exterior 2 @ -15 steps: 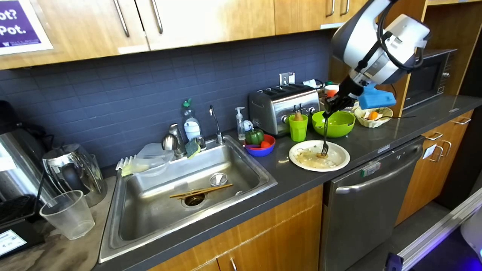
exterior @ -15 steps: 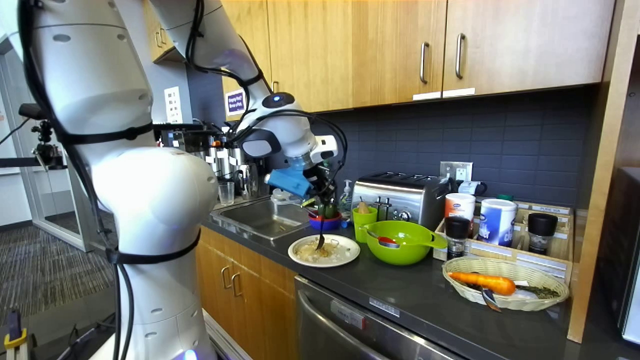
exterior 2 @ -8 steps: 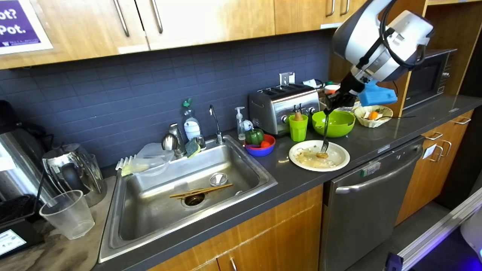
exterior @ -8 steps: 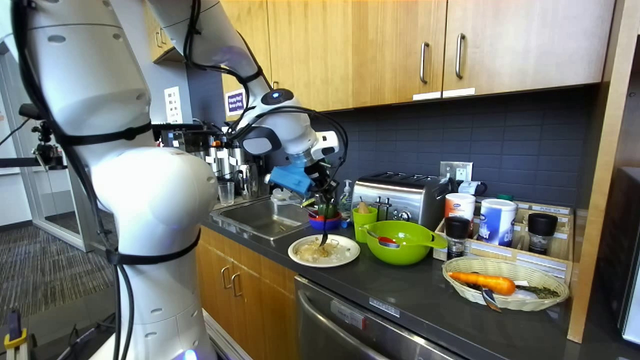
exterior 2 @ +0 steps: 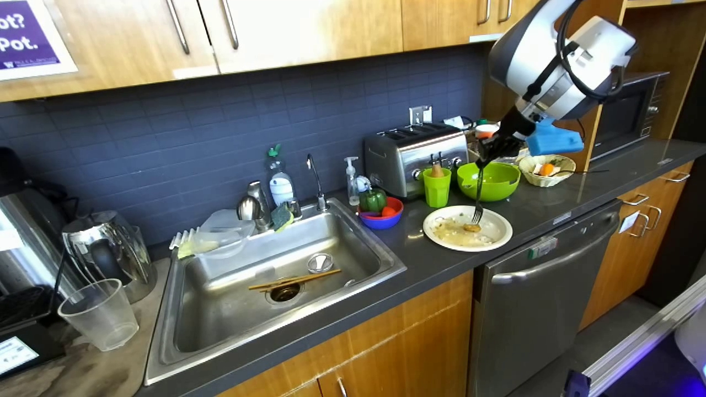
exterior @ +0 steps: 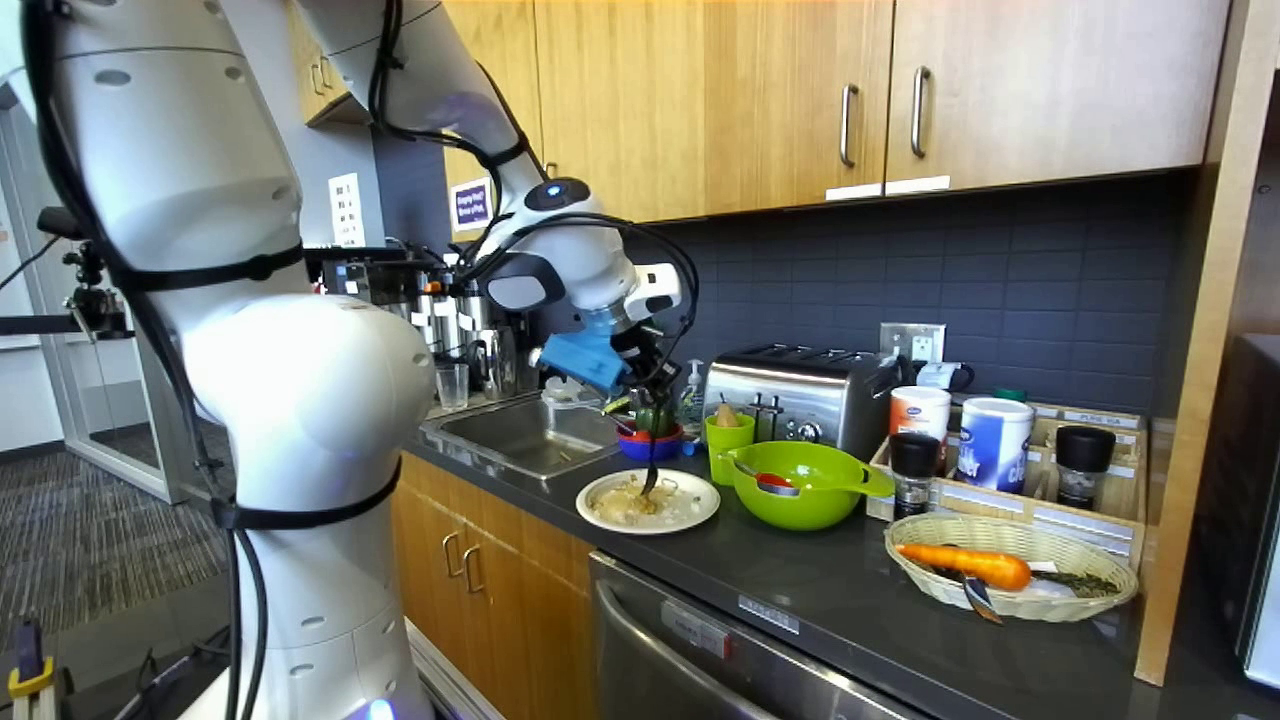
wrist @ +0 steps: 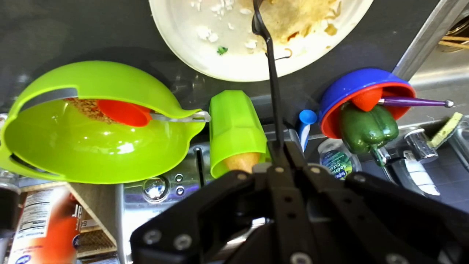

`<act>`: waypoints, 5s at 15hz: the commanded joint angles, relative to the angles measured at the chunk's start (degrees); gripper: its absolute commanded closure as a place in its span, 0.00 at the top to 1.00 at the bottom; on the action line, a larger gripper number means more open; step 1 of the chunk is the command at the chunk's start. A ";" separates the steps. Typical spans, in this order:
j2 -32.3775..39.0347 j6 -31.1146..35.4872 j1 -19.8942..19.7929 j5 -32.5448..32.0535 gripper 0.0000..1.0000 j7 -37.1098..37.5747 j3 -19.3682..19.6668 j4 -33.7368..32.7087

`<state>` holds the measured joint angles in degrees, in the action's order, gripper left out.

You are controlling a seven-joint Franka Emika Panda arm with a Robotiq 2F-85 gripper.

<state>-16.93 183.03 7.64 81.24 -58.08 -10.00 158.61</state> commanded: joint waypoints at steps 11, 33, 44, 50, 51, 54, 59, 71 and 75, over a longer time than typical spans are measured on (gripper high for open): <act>3.66 -1.88 -0.30 -0.18 0.01 1.76 0.32 -1.38; 0.80 -1.80 -3.35 -3.77 0.01 4.97 0.42 -1.32; 0.66 -1.11 -4.43 -4.45 0.01 6.07 -0.27 -1.07; 2.08 -0.27 -4.63 -5.48 0.01 6.75 -0.95 -1.17; 2.62 -0.27 -4.70 -5.80 0.01 7.04 -0.99 -1.32; 3.93 -0.29 -4.78 -6.78 0.01 7.95 -1.01 -1.67; 4.52 -0.28 -4.75 -8.60 0.01 9.53 -1.12 -1.45; 1.33 -0.31 -4.75 -9.94 0.01 11.07 -1.28 -0.04; -0.92 0.23 -4.92 -9.98 0.01 11.02 -1.46 0.69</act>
<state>-14.36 182.40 3.56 72.61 -48.62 -10.25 157.20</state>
